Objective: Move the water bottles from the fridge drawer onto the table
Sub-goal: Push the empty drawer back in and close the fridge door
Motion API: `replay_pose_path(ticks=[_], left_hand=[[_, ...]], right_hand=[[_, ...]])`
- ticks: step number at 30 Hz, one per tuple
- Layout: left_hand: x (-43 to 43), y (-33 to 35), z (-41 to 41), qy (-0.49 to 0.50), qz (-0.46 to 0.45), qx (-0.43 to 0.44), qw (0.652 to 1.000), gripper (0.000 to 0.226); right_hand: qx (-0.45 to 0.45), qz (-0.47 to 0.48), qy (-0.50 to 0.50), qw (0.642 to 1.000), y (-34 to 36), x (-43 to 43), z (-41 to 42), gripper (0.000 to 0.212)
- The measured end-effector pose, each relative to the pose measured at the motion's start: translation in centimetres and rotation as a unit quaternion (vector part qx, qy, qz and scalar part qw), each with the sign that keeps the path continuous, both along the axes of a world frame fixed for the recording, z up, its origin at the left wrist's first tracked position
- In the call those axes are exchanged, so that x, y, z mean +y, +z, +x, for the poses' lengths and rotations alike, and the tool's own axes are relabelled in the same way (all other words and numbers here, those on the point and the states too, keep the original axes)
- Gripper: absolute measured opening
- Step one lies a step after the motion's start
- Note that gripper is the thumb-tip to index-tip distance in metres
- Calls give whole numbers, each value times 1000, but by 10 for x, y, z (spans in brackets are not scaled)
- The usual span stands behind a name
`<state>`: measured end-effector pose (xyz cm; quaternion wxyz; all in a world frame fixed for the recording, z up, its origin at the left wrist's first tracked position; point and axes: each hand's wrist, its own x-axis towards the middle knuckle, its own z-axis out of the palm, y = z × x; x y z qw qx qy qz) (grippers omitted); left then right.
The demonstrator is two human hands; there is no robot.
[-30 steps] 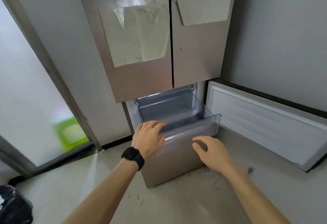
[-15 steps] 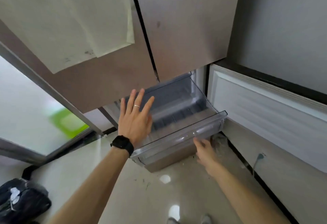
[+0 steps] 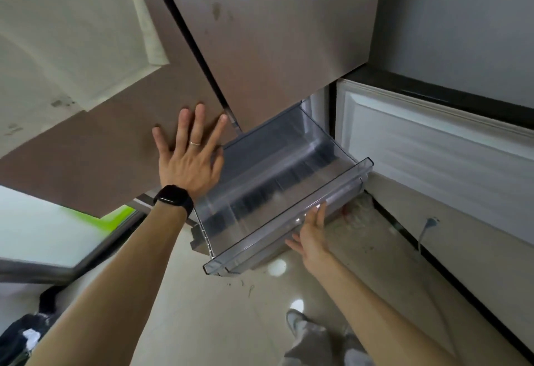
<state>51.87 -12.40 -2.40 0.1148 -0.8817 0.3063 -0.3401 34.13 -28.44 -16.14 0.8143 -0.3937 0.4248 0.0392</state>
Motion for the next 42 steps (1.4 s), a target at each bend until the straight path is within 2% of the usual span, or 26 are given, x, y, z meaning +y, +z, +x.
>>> replay_pose_path(ticks=[3, 9, 13, 16, 23, 29, 38, 42], left_hand=[[0, -5, 4, 2, -4, -47, 999, 65], [1, -8, 6, -2, 9, -66, 998, 64], [0, -11, 11, -5, 14, -80, 997, 65], [0, -13, 11, 0, 18, -86, 996, 64], [-1, -6, 8, 23, 30, -39, 999, 65], [-1, -14, 11, 15, 21, -98, 995, 66], [-2, -16, 11, 18, 10, -104, 994, 64], [-4, -15, 7, 23, 15, -93, 995, 66]], right_hand=[[-9, -21, 28, 999, 8, 2, 27, 55], [11, -124, 64, 990, -1, 18, 77, 56], [-4, -147, 63, 987, -8, 15, 107, 59], [-25, -187, 101, 977, -9, 19, 124, 60], [-47, -251, 195, 947, -7, 5, 164, 65], [-91, -288, 194, 933, -7, 5, 189, 68], [-82, -342, 285, 892, -2, -16, 220, 74], [-98, -408, 338, 842, 5, -37, 198, 55]])
